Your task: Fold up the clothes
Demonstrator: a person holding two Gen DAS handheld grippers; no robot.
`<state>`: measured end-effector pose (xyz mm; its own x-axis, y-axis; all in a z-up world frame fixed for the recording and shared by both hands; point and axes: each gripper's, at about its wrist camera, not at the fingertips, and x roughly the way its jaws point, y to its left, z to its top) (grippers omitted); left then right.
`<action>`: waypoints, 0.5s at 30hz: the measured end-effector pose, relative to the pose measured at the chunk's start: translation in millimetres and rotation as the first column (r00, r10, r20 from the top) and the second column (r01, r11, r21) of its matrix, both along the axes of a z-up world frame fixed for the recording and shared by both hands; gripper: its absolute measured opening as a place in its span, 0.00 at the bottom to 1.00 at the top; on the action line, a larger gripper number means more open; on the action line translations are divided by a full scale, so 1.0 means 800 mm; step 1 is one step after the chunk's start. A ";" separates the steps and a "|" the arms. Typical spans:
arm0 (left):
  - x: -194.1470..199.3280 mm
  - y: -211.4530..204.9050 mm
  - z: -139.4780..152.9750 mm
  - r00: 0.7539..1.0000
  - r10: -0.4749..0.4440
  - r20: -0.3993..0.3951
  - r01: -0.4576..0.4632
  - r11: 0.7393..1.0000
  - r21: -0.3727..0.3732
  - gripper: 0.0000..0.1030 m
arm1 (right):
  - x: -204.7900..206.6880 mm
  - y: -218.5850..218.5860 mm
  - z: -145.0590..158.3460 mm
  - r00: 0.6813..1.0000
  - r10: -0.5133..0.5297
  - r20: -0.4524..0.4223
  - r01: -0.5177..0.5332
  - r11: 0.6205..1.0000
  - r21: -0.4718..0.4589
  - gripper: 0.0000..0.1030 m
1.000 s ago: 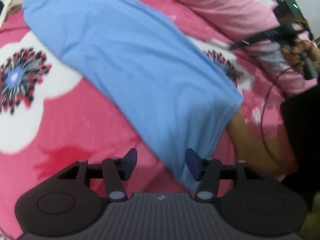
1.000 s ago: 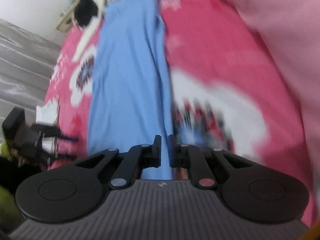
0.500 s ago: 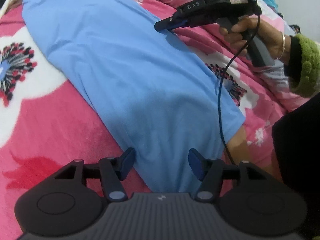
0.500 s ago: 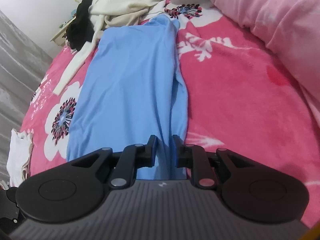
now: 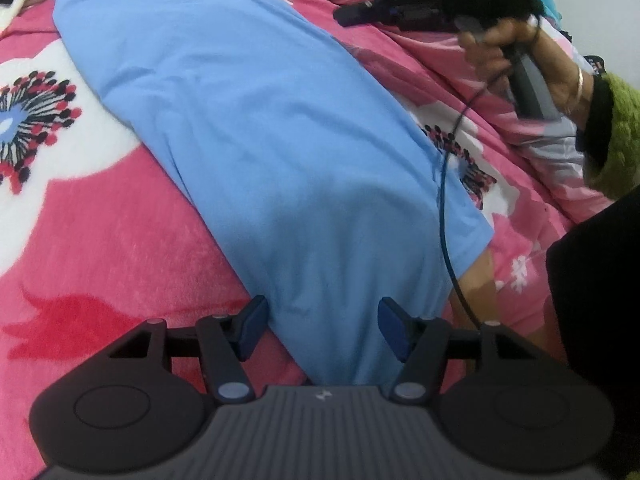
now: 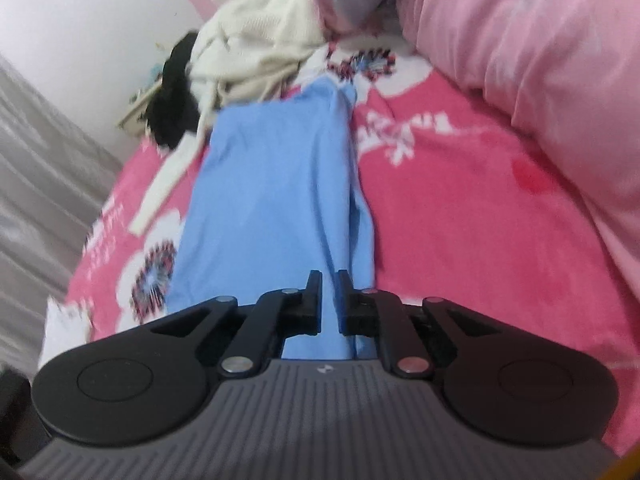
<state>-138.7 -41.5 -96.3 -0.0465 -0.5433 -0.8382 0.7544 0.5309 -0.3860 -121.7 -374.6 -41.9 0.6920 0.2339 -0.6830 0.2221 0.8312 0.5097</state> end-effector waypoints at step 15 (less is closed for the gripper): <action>-0.004 -0.006 -0.004 1.000 -0.007 0.005 0.007 1.000 0.005 0.60 | 0.062 -0.012 -0.022 0.999 -0.048 -0.003 0.048 0.999 -0.025 0.00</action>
